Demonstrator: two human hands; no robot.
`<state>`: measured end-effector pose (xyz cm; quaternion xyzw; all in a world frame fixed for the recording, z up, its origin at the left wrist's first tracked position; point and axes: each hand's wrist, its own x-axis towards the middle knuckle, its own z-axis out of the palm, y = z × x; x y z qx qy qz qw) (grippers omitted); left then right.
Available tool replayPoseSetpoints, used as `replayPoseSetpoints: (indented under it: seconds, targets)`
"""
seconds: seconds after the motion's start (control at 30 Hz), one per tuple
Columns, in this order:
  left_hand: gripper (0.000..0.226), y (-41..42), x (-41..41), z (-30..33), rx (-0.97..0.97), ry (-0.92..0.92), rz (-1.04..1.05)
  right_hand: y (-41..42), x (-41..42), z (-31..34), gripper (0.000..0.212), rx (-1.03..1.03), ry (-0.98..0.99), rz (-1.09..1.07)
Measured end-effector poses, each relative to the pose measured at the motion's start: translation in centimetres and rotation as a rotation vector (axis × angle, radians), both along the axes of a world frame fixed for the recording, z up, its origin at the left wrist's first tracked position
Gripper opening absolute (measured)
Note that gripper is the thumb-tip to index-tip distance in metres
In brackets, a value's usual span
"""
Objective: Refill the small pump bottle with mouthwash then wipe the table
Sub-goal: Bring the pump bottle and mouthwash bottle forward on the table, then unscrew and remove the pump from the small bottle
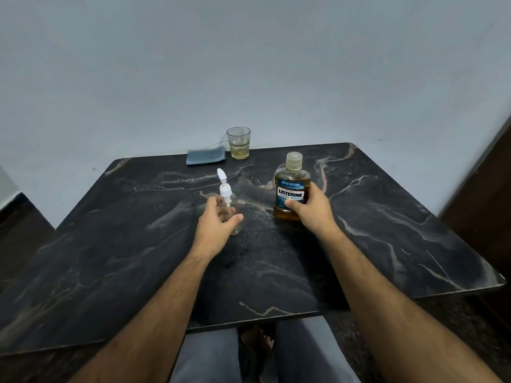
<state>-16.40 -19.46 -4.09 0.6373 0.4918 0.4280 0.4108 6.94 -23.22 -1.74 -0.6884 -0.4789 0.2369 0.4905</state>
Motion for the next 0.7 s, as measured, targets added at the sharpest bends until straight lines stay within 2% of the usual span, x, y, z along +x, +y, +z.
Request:
replayPoseSetpoints:
  seconds: [0.3, 0.37, 0.47, 0.57, 0.7]
  targets:
    - [0.059, -0.1, 0.0, -0.4, 0.006, 0.029, 0.004, -0.5, 0.2, -0.6, 0.048, 0.043, -0.03, 0.006]
    - [0.057, 0.0, 0.0, -0.4, 0.006, 0.027, 0.004, -1.2, -0.2, -0.7, 0.057, 0.091, -0.077, -0.067]
    - [0.058, 0.1, -0.1, -0.6, 0.0, 0.022, -0.005, -2.8, -1.2, -0.7, 0.061, 0.239, -0.204, -0.307]
    - [0.058, 0.3, -0.3, -0.8, -0.014, 0.01, -0.01, -4.1, -2.6, -0.4, 0.046, 0.413, -0.29, -0.393]
    - [0.056, 0.1, -0.4, -0.8, -0.008, 0.01, -0.026, -4.2, -5.2, -0.3, 0.017, 0.564, -0.288, -0.173]
